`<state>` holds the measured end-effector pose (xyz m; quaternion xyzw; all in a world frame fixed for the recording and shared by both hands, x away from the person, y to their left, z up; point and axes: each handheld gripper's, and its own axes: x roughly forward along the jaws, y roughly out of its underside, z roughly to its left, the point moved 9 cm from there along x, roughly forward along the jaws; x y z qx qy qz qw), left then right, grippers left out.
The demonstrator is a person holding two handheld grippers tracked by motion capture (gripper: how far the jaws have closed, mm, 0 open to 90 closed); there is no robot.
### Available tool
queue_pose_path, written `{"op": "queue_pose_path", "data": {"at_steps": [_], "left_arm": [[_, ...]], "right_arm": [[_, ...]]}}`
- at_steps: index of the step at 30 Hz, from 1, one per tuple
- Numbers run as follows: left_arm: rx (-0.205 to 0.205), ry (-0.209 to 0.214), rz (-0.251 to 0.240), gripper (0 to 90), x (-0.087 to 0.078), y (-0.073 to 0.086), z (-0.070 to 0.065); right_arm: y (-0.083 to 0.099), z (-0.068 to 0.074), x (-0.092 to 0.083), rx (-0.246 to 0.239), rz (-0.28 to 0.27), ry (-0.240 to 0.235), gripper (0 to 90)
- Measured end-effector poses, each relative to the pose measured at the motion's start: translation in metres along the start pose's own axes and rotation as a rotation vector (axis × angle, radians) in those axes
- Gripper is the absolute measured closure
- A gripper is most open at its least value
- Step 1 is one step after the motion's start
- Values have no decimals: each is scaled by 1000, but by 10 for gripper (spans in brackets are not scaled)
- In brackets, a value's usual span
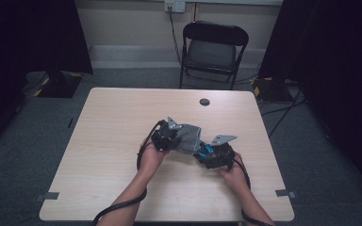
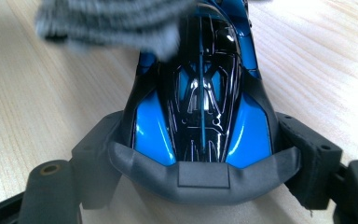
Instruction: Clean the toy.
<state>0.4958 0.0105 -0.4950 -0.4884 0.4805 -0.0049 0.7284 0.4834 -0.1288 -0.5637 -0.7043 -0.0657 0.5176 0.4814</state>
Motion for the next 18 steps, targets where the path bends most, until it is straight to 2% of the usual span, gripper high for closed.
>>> {"op": "queue_pose_path", "data": {"at_steps": [5, 8, 11, 18], "left_arm": [[23, 30, -2, 768, 11, -8, -20], [62, 48, 18, 768, 19, -9, -34], [80, 63, 20, 768, 24, -12, -44], [106, 74, 42, 768, 33, -12, -53]], "right_arm": [[0, 0, 0, 0, 0, 0, 239], [0, 0, 0, -1, 0, 0, 239], [0, 0, 0, 0, 0, 0, 239], [0, 0, 0, -1, -1, 0, 238]]}}
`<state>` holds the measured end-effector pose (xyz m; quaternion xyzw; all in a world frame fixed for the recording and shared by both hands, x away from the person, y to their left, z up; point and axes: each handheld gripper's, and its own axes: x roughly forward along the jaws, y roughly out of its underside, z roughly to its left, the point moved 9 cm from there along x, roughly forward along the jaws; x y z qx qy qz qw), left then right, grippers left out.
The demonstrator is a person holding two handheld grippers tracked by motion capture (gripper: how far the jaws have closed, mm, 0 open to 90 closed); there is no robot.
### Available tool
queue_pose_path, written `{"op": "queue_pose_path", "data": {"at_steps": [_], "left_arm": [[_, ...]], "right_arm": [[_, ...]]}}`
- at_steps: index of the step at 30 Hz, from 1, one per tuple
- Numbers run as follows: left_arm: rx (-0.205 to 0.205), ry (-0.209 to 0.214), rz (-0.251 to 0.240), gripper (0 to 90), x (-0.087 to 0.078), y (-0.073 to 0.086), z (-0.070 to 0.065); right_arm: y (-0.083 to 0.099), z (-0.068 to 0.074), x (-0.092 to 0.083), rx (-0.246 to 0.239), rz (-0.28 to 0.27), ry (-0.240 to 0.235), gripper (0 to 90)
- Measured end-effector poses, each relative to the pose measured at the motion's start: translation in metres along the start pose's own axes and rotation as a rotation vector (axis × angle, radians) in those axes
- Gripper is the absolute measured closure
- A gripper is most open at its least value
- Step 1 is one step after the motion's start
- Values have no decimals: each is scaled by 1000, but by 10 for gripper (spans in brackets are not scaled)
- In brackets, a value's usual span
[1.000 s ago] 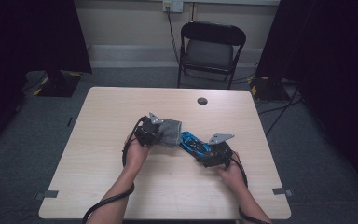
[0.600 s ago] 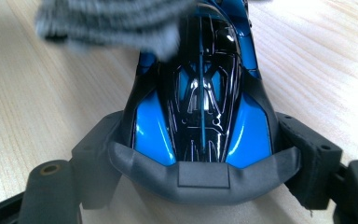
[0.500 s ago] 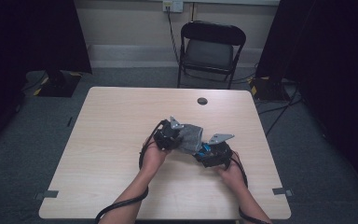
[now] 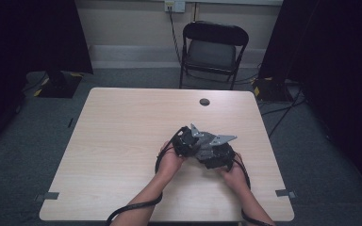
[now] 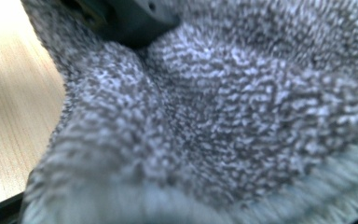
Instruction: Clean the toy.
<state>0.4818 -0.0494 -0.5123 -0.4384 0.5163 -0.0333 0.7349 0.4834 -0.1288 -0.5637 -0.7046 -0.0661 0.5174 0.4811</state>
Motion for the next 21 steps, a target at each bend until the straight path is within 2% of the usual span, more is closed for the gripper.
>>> {"op": "queue_pose_path", "data": {"at_steps": [3, 10, 21], "left_arm": [[-4, -2, 2, 768, 3, 0, 0], [18, -17, 13, 768, 4, -1, 4], [-12, -42, 30, 766, 5, 1, 23]], "right_arm": [[0, 0, 0, -1, 0, 0, 238], [0, 0, 0, -1, 0, 0, 239], [0, 0, 0, 1, 1, 0, 239]]}}
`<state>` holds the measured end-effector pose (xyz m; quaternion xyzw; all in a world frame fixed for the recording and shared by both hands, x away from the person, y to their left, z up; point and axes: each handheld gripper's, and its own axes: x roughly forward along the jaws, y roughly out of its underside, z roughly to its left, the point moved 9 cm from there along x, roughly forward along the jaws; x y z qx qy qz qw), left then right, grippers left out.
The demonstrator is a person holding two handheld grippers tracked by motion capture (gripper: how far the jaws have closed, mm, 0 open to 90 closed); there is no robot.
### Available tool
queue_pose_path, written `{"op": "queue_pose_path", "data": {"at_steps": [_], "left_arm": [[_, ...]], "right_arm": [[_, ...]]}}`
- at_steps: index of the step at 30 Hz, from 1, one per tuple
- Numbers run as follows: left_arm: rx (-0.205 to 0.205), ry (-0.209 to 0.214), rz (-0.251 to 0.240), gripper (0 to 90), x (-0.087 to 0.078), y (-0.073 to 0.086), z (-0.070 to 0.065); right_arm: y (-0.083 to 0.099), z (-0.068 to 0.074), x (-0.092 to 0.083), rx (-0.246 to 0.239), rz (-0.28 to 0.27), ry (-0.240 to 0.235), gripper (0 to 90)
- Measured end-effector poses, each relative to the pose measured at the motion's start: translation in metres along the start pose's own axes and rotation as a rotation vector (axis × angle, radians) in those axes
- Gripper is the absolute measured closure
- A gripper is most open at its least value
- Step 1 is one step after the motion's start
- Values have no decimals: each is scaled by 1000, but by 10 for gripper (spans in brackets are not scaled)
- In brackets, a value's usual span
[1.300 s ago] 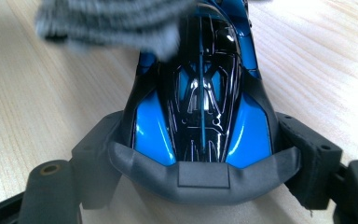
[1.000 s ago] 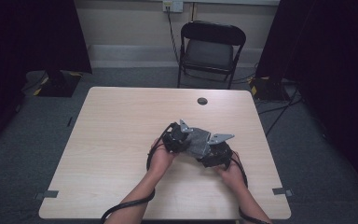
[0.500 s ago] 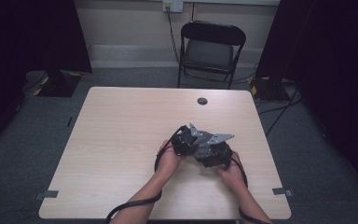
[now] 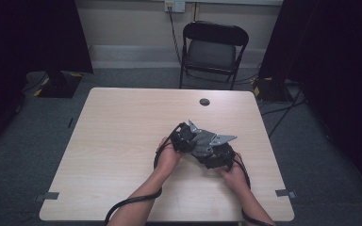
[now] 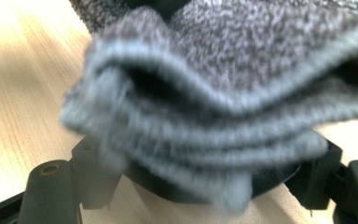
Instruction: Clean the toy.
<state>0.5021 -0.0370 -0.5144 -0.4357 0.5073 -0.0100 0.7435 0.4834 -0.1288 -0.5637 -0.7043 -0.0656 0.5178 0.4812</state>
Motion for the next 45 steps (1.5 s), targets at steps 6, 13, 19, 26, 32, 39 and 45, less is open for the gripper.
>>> {"op": "queue_pose_path", "data": {"at_steps": [6, 13, 19, 26, 32, 39, 45], "left_arm": [[-40, -20, 17, 766, 2, 4, 16], [-68, -34, 32, 765, 3, 9, 27], [-80, -44, 41, 765, 4, 12, 33], [-103, -53, 40, 765, 4, 15, 41], [-115, -68, 47, 765, 3, 18, 48], [-125, -81, 50, 765, 4, 21, 53], [-130, -86, 55, 765, 4, 23, 56]], "right_arm": [[0, 0, 0, 0, 0, 0, 239], [0, 0, 0, 0, 0, 0, 239], [0, 0, 0, 0, 0, 0, 239], [0, 0, 0, -1, 0, 0, 239], [0, 0, 0, -1, 0, 0, 239], [0, 0, 0, -1, 0, 0, 239], [0, 0, 0, -1, 0, 0, 239]]}}
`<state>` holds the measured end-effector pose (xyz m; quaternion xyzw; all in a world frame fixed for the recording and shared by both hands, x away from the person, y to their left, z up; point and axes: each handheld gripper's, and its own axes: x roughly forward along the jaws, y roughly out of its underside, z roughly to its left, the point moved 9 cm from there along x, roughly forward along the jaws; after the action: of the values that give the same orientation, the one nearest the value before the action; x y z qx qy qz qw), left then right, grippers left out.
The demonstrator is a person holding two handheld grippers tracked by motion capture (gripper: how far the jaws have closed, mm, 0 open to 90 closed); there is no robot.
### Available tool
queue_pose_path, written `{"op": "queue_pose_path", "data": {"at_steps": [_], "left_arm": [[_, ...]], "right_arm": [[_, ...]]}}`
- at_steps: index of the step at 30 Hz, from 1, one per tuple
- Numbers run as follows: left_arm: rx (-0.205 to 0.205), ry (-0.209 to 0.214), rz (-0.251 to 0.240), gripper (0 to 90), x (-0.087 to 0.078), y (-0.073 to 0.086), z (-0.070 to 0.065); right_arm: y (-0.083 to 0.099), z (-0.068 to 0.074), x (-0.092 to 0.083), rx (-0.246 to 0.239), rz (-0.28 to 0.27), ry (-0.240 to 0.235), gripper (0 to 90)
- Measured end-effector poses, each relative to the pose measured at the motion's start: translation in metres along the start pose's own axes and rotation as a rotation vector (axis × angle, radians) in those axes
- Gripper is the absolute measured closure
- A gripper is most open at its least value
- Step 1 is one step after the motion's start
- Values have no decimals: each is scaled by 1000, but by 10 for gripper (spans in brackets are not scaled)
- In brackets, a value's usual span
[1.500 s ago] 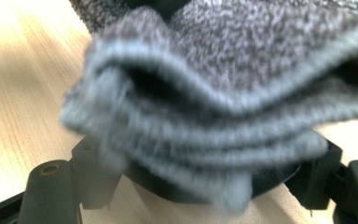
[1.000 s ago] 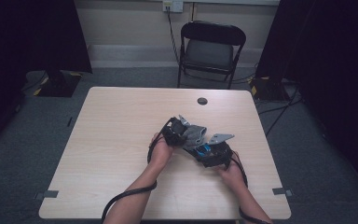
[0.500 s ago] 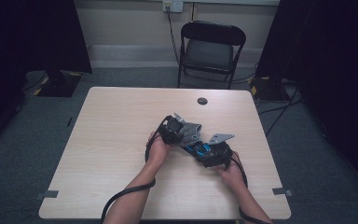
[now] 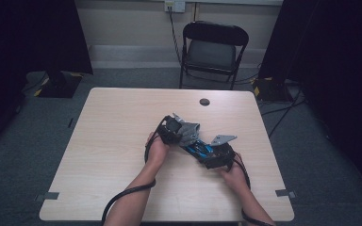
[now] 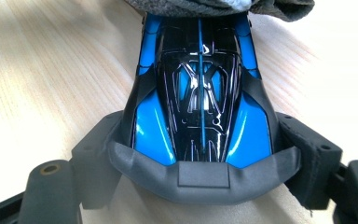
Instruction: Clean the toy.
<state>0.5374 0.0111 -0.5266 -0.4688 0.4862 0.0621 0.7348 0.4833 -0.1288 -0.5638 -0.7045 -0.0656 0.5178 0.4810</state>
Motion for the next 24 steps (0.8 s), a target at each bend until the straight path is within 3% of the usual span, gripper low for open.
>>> {"op": "queue_pose_path", "data": {"at_steps": [15, 24], "left_arm": [[-17, -32, 30, 765, 4, 11, 15], [-27, -57, 53, 765, 4, 26, 28]], "right_arm": [[0, 0, 0, 1, 0, 0, 239], [0, 0, 0, 1, 0, -1, 239]]}}
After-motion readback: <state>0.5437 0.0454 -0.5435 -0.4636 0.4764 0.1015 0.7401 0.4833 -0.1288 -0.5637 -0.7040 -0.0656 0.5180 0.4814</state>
